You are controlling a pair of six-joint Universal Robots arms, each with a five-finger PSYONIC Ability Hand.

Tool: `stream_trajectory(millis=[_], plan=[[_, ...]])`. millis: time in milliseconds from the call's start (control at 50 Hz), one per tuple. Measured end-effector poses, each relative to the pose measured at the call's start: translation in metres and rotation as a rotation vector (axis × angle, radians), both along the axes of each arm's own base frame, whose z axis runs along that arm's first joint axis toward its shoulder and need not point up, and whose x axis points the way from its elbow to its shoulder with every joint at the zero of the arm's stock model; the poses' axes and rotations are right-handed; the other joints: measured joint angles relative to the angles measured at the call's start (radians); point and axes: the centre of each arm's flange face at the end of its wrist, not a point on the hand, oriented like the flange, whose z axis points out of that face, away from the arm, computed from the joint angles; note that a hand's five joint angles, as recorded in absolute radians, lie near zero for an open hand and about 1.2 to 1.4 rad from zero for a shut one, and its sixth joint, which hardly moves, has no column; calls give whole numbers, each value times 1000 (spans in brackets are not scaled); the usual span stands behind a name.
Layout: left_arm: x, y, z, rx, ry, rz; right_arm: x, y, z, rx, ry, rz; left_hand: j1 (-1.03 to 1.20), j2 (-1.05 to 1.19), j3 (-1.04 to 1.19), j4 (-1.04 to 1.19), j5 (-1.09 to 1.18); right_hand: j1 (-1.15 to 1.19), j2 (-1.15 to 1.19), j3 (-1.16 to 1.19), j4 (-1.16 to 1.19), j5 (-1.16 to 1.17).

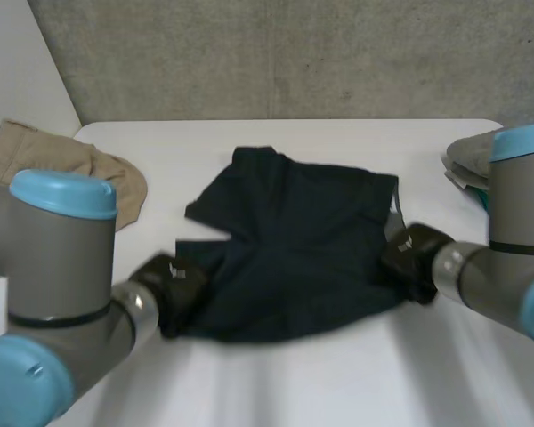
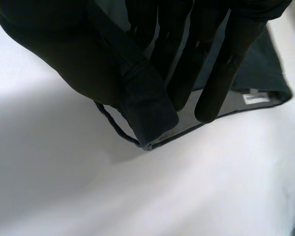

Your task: Fold the laundry.

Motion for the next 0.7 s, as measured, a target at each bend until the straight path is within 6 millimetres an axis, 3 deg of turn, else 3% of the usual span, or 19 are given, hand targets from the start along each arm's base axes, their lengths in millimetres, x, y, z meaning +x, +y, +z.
stream_trajectory(millis=[120,180,240,300,460,520,700], plan=[[18,56,6,168,-167,-170,-32,52,12,185,194,125,0,0,0,0,0,0,0,0,0,0],[20,68,11,187,-204,-226,-40,64,14,237,232,177,0,0,0,0,0,0,0,0,0,0],[16,65,18,148,-210,-248,-42,64,13,240,229,194,0,0,0,0,0,0,0,0,0,0],[5,45,23,54,-187,-227,-37,46,10,180,183,144,0,0,0,0,0,0,0,0,0,0],[-44,-62,35,-315,-42,-56,-14,-36,-3,-92,-35,-132,0,0,0,0,0,0,0,0,0,0],[-60,-90,35,-407,15,-14,-7,-58,-8,-185,-99,-198,0,0,0,0,0,0,0,0,0,2],[-101,-138,16,-566,143,47,9,-97,-26,-412,-197,-238,0,0,0,0,5,0,0,0,0,7]])
